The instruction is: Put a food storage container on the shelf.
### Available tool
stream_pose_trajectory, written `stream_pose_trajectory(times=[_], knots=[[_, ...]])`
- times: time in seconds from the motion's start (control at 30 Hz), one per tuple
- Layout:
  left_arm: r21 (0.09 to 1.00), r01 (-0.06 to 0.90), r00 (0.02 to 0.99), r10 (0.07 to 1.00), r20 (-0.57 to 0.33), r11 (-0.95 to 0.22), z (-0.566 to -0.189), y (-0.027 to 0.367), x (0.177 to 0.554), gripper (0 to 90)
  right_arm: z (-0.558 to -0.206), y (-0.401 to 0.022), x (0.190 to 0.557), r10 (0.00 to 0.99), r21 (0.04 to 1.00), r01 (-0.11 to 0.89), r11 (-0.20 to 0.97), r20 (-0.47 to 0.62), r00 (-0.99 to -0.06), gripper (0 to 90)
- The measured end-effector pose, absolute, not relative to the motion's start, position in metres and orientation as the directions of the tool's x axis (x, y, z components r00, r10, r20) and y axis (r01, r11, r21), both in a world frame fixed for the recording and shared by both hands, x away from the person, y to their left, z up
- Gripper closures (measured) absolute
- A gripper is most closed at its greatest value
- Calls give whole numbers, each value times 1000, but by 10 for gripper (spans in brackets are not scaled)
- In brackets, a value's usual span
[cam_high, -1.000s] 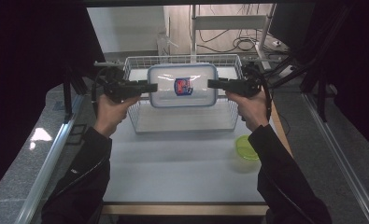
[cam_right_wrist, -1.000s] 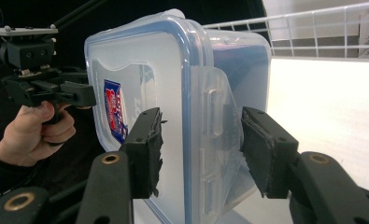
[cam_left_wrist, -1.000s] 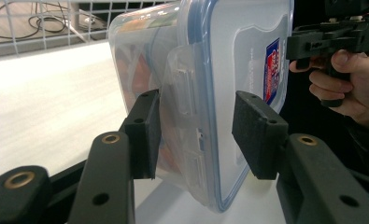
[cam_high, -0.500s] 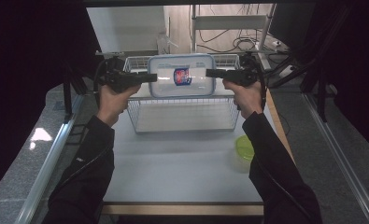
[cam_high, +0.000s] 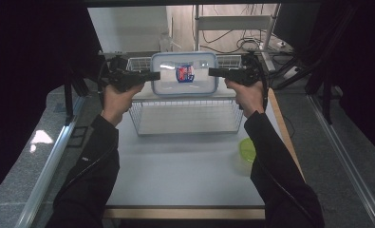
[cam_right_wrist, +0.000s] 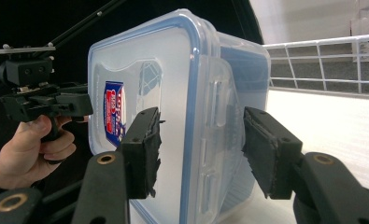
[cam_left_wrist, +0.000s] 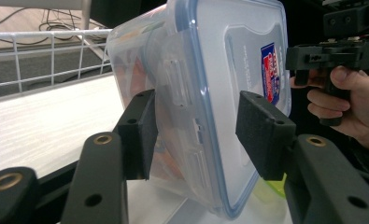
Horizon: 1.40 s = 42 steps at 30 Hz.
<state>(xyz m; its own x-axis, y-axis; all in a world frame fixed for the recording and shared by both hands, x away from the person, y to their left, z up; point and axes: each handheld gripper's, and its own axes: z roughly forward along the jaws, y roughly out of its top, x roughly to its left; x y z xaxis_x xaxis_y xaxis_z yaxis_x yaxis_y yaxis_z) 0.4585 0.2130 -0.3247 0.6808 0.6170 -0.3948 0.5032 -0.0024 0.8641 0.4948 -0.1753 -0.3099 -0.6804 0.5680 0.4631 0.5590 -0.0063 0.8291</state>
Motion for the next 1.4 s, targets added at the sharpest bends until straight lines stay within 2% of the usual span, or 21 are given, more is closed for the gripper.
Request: stream_pose_trajectory(times=[0.27, 0.43, 0.5, 0.57, 0.67, 0.73, 0.87, 1.0, 1.07, 1.23, 1.3, 1.4], knots=[[858, 513, 668, 627, -402, 3, -326, 212, 462, 450, -312, -173, 498, 601, 833, 554, -1, 443, -666, 451], [835, 549, 635, 639, -434, 21, -331, 214, 469, 370, -317, -168, 500, 619, 830, 557, 25, 424, -660, 450], [838, 546, 634, 649, -421, 11, -331, 215, 471, 392, -320, -166, 501, 629, 821, 571, 12, 437, -643, 402], [837, 547, 632, 653, -417, 6, -331, 215, 471, 392, -322, -170, 502, 611, 818, 574, -27, 468, -639, 446], [852, 523, 633, 675, -378, -14, -329, 213, 469, 353, -323, -171, 503, 603, 817, 576, -35, 477, -640, 449], [864, 503, 640, 679, -360, -16, -329, 212, 466, 323, -322, -171, 500, 609, 826, 562, -29, 461, -645, 449], [891, 454, 655, 689, -311, -30, -330, 215, 453, 323, -320, -176, 493, 624, 851, 525, -3, 412, -665, 449], [908, 419, 678, 663, -316, 5, -333, 221, 436, 394, -320, -180, 482, 631, 879, 476, 42, 346, -695, 463], [912, 411, 680, 668, -302, -5, -337, 222, 428, 442, -322, -182, 477, 631, 890, 452, 61, 317, -708, 538], [915, 397, 705, 660, -260, -64, -348, 217, 412, 633, -325, -175, 457, 636, 911, 382, 157, 203, -745, 785], [916, 392, 713, 656, -247, -81, -352, 213, 410, 715, -327, -168, 452, 640, 914, 350, 206, 145, -755, 844], [912, 395, 717, 659, -228, -114, -355, 206, 411, 793, -330, -157, 449, 633, 906, 338, 255, 108, -766, 890]])
